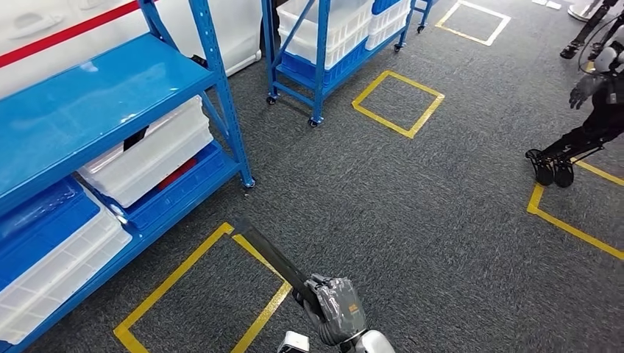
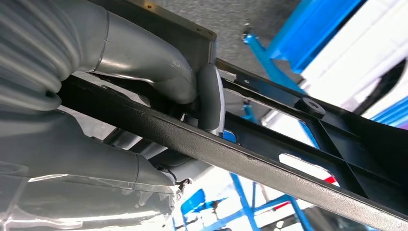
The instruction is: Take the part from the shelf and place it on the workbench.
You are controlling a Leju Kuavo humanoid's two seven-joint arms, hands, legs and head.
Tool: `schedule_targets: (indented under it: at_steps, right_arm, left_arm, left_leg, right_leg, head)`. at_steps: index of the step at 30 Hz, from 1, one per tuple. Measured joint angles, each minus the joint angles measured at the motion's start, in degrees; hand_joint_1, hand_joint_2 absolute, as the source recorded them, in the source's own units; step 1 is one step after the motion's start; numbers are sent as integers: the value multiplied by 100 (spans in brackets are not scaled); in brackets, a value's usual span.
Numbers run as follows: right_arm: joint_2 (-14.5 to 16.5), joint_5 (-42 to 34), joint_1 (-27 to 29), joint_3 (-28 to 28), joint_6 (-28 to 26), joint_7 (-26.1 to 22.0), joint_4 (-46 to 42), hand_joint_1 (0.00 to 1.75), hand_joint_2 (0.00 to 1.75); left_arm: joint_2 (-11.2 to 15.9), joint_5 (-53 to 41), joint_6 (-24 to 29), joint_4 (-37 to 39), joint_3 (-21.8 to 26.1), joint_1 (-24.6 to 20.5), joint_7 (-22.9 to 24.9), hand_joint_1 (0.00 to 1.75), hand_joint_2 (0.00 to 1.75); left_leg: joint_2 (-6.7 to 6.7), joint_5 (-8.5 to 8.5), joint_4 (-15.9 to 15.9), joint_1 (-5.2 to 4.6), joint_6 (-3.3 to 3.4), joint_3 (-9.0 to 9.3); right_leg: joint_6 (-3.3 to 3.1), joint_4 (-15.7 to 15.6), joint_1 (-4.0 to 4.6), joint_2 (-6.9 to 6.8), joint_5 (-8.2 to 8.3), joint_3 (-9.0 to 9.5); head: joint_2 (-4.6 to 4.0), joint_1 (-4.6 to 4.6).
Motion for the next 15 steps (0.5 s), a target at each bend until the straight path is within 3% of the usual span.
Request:
schedule_targets:
  at_steps: [2,4,7,8,10,12,13,14,15]
  right_arm:
    - [-11,-26,1,0,-28,-4,3,175,175]
    - [-14,-48,-2,0,-69,-7,3,175,175]
    - [-21,-60,8,0,-106,-4,1,175,175]
    - [-23,-59,11,1,-113,4,-3,175,175]
    - [-21,-51,11,3,-122,30,-12,175,175]
    - [-21,-38,13,5,-122,56,-14,175,175]
    - [-21,-29,15,7,-116,63,-13,175,175]
    - [-22,-21,12,7,-108,67,-13,175,175]
    - [-22,-15,7,7,-98,69,-13,175,175]
  left_arm:
    - [-8,4,18,0,-2,-2,-36,0,175]
    - [-9,-1,44,0,-3,-4,-57,0,175]
    - [-10,-22,84,0,-10,-13,-43,0,175]
    - [-11,-27,97,0,-12,-14,-33,0,175]
    - [-10,-20,110,0,-12,-10,-24,0,175]
    - [-7,15,55,0,-10,-18,-13,0,175]
    - [-2,40,-17,0,-9,-30,19,0,175]
    - [4,56,-108,0,-9,-45,72,0,175]
    - [16,64,-206,0,-9,-56,141,0,175]
  left_leg:
    - [82,-36,17,-11,-54,23]
    - [137,-70,32,-34,-125,45]
    - [206,-107,33,-26,-229,83]
    - [163,-174,104,-13,-255,64]
    - [-16,-489,601,8,-285,-144]
    - [-143,-845,1392,7,-294,-511]
    - [-163,-898,1648,5,-293,-635]
    - [-174,-838,1697,4,-287,-665]
    - [-189,-669,1513,4,-272,-589]
  right_leg:
    - [-20,-790,1,-168,316,433]
    - [-96,-1203,36,-273,400,648]
    - [-220,-1249,62,-165,396,645]
    - [-261,-1268,54,-121,407,653]
    - [-334,-1299,37,-38,428,666]
    - [-370,-1296,57,48,429,662]
    - [-376,-1290,70,101,427,663]
    - [-377,-1282,80,157,426,665]
    - [-377,-1272,87,222,424,670]
  head:
    - [0,0]
    - [0,0]
    - [0,0]
    - [0,0]
    - [0,0]
    - [0,0]
    - [0,0]
    - [0,0]
    - [0,0]
